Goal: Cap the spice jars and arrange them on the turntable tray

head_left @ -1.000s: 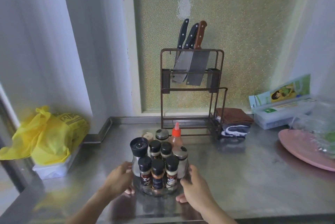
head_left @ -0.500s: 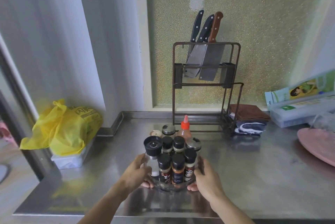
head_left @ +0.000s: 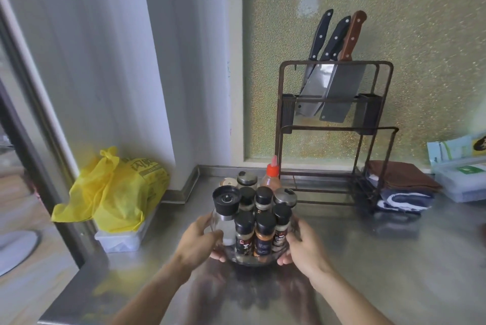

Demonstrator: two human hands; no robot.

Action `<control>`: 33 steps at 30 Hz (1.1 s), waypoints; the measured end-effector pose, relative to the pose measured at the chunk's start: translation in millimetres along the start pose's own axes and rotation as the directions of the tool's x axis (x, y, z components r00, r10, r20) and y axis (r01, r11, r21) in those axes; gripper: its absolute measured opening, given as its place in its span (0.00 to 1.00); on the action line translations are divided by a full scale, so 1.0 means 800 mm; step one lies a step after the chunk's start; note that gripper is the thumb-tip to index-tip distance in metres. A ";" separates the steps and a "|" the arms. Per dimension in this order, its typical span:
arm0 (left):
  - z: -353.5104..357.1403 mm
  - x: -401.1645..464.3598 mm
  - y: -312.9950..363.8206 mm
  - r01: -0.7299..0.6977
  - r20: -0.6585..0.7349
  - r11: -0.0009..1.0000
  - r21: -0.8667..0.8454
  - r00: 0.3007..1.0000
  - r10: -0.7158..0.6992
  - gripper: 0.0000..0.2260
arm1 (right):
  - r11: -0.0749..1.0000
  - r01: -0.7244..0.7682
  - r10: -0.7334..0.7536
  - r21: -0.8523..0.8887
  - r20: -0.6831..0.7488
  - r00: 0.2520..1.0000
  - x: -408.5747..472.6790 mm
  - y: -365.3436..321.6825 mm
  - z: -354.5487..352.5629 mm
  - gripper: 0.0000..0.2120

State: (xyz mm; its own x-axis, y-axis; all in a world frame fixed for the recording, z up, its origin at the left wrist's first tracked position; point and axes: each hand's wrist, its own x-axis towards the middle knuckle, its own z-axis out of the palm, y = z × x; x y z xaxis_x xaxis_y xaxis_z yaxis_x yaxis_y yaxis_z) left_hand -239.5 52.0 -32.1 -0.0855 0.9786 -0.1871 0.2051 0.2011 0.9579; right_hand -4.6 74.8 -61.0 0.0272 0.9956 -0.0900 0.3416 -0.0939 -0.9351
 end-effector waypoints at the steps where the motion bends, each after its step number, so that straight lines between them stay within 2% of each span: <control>1: -0.008 0.010 0.004 0.000 -0.010 1.000 0.002 1.000 0.000 0.20 | 1.000 0.002 -0.002 0.009 0.011 1.000 0.013 -0.007 0.007 0.10; 10: -0.072 0.137 0.016 0.003 -0.050 0.998 0.060 0.999 0.000 0.18 | 1.000 0.012 -0.011 -0.023 0.034 0.999 0.132 -0.048 0.076 0.08; 17: -0.075 0.200 0.000 0.036 -0.068 0.999 -0.032 0.997 -0.038 0.15 | 0.997 0.020 -0.021 -0.076 -0.001 1.000 0.186 -0.053 0.098 0.09; 23: -0.072 0.206 -0.011 0.071 -0.042 0.997 -0.040 0.996 -0.073 0.18 | 0.998 -0.014 0.014 -0.065 0.007 1.000 0.192 -0.042 0.103 0.13; 26: -0.068 0.203 -0.010 0.073 -0.065 0.997 -0.010 0.995 -0.073 0.19 | 0.993 -0.016 0.014 -0.117 -0.017 1.000 0.194 -0.039 0.105 0.14; 30: -0.067 0.184 -0.003 0.098 -0.077 0.994 -0.052 0.992 -0.102 0.20 | 0.994 -0.049 0.048 -0.094 -0.009 0.999 0.178 -0.052 0.092 0.14; 31: -0.065 0.174 -0.001 0.078 -0.110 0.997 -0.006 0.991 -0.079 0.19 | 0.993 -0.054 0.052 -0.108 -0.023 0.998 0.168 -0.055 0.087 0.16; 33: -0.062 0.155 0.002 0.006 -0.221 0.966 0.258 0.974 0.053 0.23 | 0.982 0.014 -0.025 -0.186 -0.057 0.998 0.147 -0.054 0.079 0.20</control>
